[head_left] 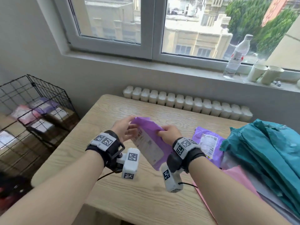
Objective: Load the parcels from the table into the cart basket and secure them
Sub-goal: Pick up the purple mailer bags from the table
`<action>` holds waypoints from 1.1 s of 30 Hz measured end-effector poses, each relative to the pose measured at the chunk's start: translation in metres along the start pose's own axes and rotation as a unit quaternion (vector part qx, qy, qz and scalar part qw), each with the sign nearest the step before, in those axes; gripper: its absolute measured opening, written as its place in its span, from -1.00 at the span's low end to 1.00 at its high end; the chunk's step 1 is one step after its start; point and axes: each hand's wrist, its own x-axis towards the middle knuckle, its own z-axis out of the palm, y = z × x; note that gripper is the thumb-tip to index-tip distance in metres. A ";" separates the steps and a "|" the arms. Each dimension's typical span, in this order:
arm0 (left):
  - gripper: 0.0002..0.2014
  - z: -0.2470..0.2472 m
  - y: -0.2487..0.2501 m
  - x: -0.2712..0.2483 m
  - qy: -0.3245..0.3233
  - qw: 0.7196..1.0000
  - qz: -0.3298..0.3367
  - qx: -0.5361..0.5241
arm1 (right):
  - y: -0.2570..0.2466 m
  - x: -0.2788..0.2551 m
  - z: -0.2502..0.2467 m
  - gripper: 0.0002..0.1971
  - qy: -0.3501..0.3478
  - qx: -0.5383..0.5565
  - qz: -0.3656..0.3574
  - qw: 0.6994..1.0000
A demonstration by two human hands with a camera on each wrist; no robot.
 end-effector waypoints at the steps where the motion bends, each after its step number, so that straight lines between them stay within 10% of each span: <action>1: -0.82 -0.012 -0.002 -0.003 0.025 1.000 0.012 -0.001 | -0.004 0.001 0.005 -0.71 -0.007 0.023 -0.001 1.000; 6: -0.83 -0.080 -0.015 -0.023 0.157 0.986 0.018 0.046 | -0.034 -0.005 0.036 -0.78 -0.053 0.128 0.009 0.990; 19: -0.66 -0.228 0.002 -0.059 0.053 0.980 0.000 -0.193 | -0.168 -0.023 0.148 -0.71 -0.154 0.133 -0.034 0.979; 28: -0.71 -0.392 0.013 -0.058 0.142 0.962 0.046 -0.229 | -0.254 -0.020 0.301 -0.91 -0.188 0.108 -0.036 0.975; 33: -0.36 -0.486 0.022 -0.049 0.213 0.945 0.086 -0.233 | -0.301 -0.020 0.382 -0.85 -0.224 0.086 -0.074 0.968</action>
